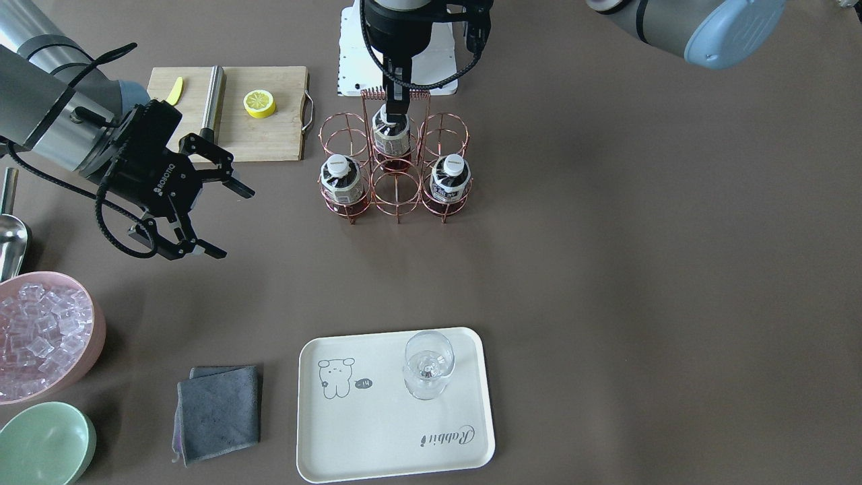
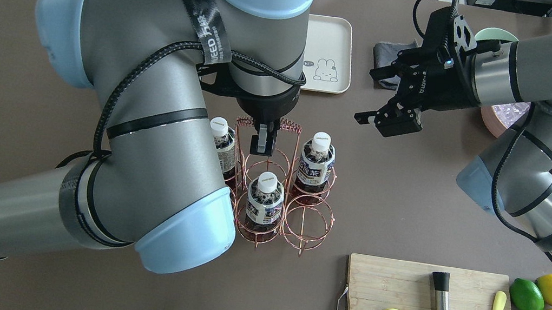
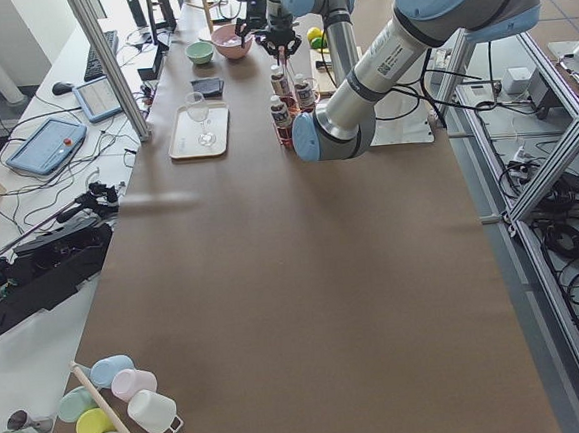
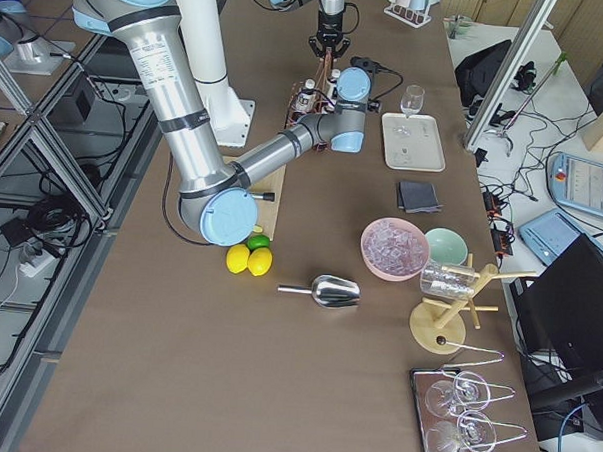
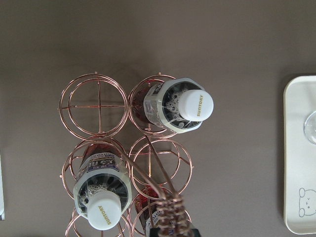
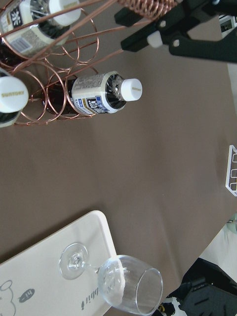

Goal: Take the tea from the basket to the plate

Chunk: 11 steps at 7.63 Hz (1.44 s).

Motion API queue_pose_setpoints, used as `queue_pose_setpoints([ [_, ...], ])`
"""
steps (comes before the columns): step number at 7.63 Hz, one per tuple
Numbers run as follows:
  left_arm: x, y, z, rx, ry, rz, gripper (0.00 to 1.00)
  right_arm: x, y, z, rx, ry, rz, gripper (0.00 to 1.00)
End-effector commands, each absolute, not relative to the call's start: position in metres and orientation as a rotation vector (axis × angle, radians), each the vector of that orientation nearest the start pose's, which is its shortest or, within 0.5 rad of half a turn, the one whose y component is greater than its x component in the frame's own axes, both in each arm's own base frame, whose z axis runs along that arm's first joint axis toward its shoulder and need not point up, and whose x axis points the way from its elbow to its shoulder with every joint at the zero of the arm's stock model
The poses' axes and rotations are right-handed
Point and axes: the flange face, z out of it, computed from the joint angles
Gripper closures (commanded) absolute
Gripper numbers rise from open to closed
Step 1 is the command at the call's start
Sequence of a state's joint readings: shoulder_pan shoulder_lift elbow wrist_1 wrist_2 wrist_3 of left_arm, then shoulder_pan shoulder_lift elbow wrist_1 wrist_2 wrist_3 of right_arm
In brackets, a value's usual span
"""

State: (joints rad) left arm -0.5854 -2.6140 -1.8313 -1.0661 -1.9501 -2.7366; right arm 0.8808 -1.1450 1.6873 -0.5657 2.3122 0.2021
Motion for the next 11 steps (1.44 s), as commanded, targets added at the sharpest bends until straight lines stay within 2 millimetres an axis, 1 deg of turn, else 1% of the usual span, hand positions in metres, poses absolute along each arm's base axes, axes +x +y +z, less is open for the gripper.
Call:
queue_pose_setpoints([
  [1,0.454,-0.414,-0.009,-0.632,0.721,-1.477,1.00,-0.341,-0.461,0.233,1.067,-1.350,-0.886,0.02],
  [2,0.454,-0.414,-0.009,-0.632,0.721,-1.477,1.00,-0.351,-0.447,0.236,1.069,-1.415,-0.841,0.02],
  [3,0.455,-0.414,-0.009,-0.632,0.719,-1.476,1.00,-0.361,-0.441,0.244,1.083,-1.417,-0.828,0.02],
  [4,0.456,-0.413,-0.008,-0.631,0.717,-1.474,1.00,-0.370,-0.439,0.248,1.070,-1.417,-0.830,0.04],
  [5,0.456,-0.414,-0.007,-0.631,0.716,-1.475,1.00,-0.382,-0.431,0.249,1.074,-1.422,-0.825,0.05],
  [6,0.456,-0.414,-0.007,-0.629,0.715,-1.476,1.00,-0.393,-0.427,0.258,1.078,-1.430,-0.827,0.05],
  [8,0.456,-0.414,-0.008,-0.631,0.716,-1.475,1.00,-0.400,-0.428,0.266,1.085,-1.411,-0.855,0.05],
  [9,0.457,-0.414,-0.007,-0.631,0.714,-1.477,1.00,-0.402,-0.430,0.268,1.091,-1.402,-0.862,0.11],
  [11,0.457,-0.414,-0.007,-0.630,0.714,-1.476,1.00,-0.401,-0.431,0.268,1.098,-1.395,-0.854,0.32],
])
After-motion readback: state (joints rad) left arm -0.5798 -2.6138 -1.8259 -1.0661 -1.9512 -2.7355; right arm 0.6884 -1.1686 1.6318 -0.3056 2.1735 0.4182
